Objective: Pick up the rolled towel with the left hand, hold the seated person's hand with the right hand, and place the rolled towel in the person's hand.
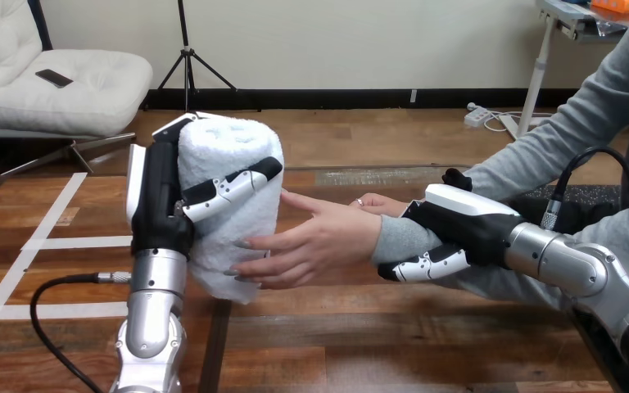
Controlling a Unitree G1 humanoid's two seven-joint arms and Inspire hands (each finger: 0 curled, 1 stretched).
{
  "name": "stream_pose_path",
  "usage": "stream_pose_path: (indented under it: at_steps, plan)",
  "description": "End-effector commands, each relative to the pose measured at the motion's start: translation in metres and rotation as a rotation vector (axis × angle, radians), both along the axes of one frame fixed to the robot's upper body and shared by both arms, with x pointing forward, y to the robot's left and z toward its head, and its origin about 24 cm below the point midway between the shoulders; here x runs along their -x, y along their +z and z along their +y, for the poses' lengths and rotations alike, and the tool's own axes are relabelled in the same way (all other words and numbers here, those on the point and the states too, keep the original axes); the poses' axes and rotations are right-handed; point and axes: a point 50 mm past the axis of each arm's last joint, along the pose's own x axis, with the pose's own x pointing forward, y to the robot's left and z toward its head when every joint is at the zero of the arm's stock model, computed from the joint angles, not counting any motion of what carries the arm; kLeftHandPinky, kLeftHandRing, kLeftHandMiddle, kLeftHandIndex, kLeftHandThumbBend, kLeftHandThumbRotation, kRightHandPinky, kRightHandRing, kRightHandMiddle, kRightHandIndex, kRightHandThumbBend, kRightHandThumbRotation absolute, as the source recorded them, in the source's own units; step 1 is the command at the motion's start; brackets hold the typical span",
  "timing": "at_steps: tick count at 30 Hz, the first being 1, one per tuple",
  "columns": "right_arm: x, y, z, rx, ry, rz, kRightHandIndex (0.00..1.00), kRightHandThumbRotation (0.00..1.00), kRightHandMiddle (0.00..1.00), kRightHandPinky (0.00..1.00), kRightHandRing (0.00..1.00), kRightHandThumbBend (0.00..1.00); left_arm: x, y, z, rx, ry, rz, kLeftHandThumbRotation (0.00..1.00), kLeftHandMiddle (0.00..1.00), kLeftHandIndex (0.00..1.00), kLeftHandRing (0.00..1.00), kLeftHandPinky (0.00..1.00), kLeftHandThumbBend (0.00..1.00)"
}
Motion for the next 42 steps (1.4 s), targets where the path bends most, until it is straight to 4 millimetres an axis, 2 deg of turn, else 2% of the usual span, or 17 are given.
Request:
stream_pose_path:
  at_steps: [1, 42]
  plan:
    - [-0.024, 0.054, 0.020, -0.028, 0.062, -0.180, 0.30, 0.47, 0.30, 0.21, 0.25, 0.49, -0.021, 0.040, -0.017, -0.003, -0.049, -0.149, 0.00, 0.40, 0.42, 0.35, 0.33, 0.60]
    - [-0.027, 0.055, 0.024, -0.037, 0.048, -0.185, 0.30, 0.46, 0.30, 0.21, 0.25, 0.50, -0.033, 0.047, -0.053, 0.124, -0.124, -0.113, 0.00, 0.41, 0.42, 0.36, 0.33, 0.62]
